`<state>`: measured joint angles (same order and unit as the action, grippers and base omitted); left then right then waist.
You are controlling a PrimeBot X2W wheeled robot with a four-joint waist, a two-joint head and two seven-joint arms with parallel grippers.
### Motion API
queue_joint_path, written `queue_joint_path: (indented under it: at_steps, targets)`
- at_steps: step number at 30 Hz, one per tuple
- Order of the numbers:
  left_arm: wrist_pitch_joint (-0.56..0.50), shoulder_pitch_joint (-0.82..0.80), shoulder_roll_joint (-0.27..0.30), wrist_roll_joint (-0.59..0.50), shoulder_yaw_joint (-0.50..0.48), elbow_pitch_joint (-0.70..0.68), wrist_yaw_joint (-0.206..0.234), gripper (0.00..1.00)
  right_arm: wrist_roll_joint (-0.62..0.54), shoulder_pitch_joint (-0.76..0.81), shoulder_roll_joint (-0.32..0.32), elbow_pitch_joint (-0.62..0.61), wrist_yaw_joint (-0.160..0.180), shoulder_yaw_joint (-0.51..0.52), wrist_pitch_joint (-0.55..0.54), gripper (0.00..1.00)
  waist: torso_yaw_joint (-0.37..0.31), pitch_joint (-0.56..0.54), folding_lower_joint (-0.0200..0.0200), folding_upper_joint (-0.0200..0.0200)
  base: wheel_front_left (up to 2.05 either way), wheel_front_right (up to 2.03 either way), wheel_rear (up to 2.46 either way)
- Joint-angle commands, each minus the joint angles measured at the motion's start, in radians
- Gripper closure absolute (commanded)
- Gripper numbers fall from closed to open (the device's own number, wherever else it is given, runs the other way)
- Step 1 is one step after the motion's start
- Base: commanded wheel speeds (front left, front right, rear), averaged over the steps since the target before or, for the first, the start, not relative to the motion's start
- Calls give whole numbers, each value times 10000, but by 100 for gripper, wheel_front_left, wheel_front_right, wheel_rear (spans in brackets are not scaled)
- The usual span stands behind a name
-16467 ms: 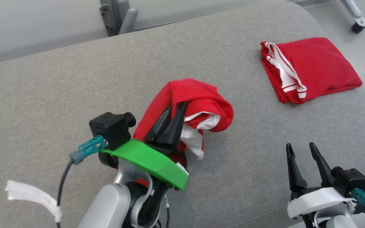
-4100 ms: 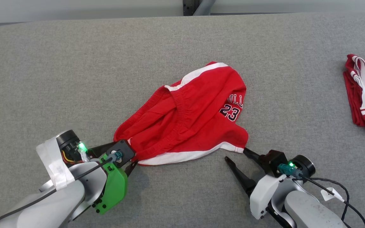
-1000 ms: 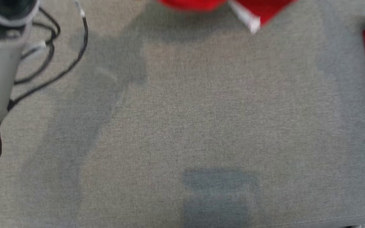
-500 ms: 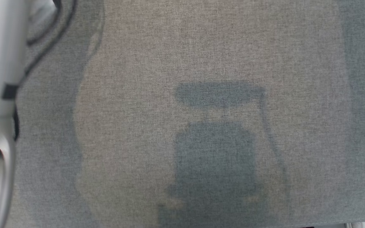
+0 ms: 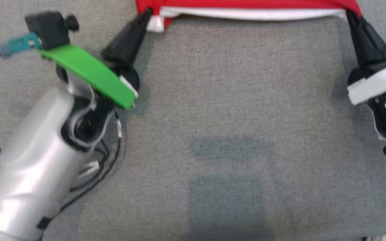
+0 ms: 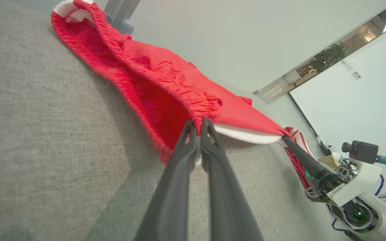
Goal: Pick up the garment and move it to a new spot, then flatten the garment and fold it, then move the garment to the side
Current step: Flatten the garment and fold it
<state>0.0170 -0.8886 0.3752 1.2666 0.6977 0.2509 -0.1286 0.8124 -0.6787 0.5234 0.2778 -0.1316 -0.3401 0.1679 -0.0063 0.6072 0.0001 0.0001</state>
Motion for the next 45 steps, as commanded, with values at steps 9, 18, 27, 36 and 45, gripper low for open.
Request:
queue_joint_path:
  at_steps: [9,18,27,36,45]
  targets:
    - [567,2341,722,375,373,-1548,-14,100,403,2008,202,-968,18,475,-140,100,95,-1767,-1,-1,0,0,0]
    - [1161,4935,1199,907,641,-2431,247,100,431,4656,402,-1693,29,1261,-626,100,111,-3264,-1,-1,0,0,0]
    - [1640,7147,1127,794,1560,-2701,619,100,354,7742,128,-2420,32,2426,-1042,100,193,-4297,-1,-1,0,0,0]
    - [2005,8231,963,989,1693,-3427,929,100,188,9035,-487,-3810,20,3131,-1605,100,27,-4222,-1,-1,0,0,0]
    - [1748,7480,1179,791,1361,-3867,1522,100,-71,7441,-518,-4224,20,2844,-2203,100,-8,-3425,-1,-1,0,0,0]
